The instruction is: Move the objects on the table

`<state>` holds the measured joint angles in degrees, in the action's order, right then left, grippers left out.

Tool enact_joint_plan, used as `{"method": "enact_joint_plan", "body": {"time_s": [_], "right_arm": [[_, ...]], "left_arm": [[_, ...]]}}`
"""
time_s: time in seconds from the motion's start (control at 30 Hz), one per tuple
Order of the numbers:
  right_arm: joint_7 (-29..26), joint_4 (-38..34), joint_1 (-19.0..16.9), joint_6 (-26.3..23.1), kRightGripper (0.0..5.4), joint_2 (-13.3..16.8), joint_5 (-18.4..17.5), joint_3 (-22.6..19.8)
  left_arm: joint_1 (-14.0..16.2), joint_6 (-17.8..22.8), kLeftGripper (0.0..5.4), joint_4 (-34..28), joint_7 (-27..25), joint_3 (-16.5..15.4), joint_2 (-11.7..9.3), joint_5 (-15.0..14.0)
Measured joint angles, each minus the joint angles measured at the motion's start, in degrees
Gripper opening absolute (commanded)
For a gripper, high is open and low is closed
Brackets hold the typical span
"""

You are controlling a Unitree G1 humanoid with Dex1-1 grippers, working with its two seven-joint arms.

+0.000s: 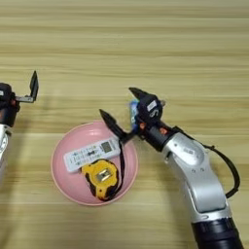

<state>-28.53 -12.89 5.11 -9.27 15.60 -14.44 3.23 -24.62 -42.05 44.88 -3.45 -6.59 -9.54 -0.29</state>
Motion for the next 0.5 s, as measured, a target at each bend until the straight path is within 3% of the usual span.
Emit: {"method": "enact_joint_plan", "body": {"time_s": [0.23, 0.5], "right_arm": [[5.9, 6.3, 1.5, -0.1, 5.36, -0.6, 3.6, -1.8], [9.8, 12.8, 3.4, -0.2, 5.36, -1.0, 4.0, -4.3]], "left_arm": [[-0.1, -0.8, 5.4, 0.4, 0.0, 0.0, 0.0, 0.0], [-0.1, -1.0, 5.4, 0.5, 0.2, 0.0, 0.1, 0.0]]}}
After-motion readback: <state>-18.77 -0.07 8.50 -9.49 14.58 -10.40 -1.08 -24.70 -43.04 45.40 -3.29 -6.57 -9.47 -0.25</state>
